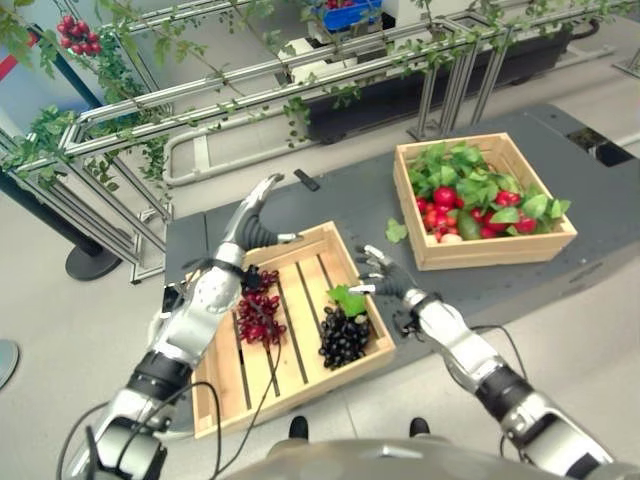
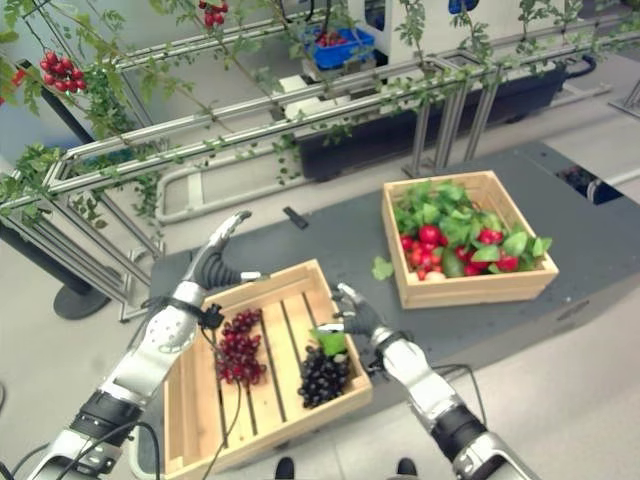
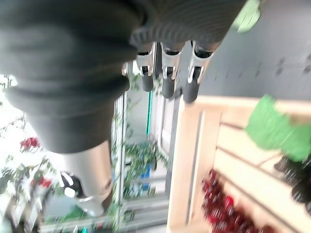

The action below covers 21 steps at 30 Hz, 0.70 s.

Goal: Pick up the fruits from the basket on one side to the basket on the other side

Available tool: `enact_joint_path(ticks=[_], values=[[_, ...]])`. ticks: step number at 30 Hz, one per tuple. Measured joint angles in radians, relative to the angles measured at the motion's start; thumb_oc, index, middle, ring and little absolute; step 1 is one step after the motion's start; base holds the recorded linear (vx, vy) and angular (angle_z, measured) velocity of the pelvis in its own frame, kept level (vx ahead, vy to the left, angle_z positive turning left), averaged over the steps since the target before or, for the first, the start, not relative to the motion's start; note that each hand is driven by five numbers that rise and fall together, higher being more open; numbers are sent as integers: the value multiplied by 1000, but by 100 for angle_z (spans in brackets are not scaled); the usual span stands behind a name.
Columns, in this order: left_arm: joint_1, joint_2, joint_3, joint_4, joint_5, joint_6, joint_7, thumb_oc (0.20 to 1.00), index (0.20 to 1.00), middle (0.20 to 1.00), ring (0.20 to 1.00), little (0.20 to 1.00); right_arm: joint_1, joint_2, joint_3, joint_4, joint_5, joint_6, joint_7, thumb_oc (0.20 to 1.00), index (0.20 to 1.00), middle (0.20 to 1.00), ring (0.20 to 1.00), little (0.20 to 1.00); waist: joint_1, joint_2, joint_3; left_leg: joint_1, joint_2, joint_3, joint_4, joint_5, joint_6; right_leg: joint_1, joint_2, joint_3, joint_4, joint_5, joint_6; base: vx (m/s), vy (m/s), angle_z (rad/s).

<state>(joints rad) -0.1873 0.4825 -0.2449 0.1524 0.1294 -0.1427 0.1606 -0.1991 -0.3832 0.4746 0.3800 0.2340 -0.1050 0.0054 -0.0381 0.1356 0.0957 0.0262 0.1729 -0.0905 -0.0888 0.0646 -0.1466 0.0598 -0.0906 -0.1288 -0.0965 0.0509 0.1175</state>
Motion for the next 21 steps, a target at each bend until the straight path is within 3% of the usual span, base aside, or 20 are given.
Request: enact_joint_path(ticks=[3, 11, 21], values=[[56, -52, 11, 83, -113, -15, -4, 1000, 1000, 1000, 1000, 1000, 58, -30, -71, -7, -23, -13, -15, 1000, 1000, 1000, 1000, 1000, -2, 3, 2, -17, -1, 1, 0, -2, 3, -18, -1, 1, 0, 0, 0, -30, 13, -1], [107, -120, 12, 200, -253, -21, -1, 1000, 1000, 1000, 1000, 1000, 141, -74, -193, 8, -64, -41, -79, 1000, 1000, 1000, 1000, 1000, -9, 12, 39, -76, -3, 2, 0, 5, -2, -80, -3, 2, 0, 2, 2, -85, 37, -1], [99, -119, 41, 260, -304, -39, 15, 1000, 1000, 1000, 1000, 1000, 136, -81, -275, 22, -65, -65, -136, 1000, 1000, 1000, 1000, 1000, -24, 7, 143, -144, -8, 6, 1, 10, -7, -148, -8, 5, 6, 13, -2, -78, 38, -1]])
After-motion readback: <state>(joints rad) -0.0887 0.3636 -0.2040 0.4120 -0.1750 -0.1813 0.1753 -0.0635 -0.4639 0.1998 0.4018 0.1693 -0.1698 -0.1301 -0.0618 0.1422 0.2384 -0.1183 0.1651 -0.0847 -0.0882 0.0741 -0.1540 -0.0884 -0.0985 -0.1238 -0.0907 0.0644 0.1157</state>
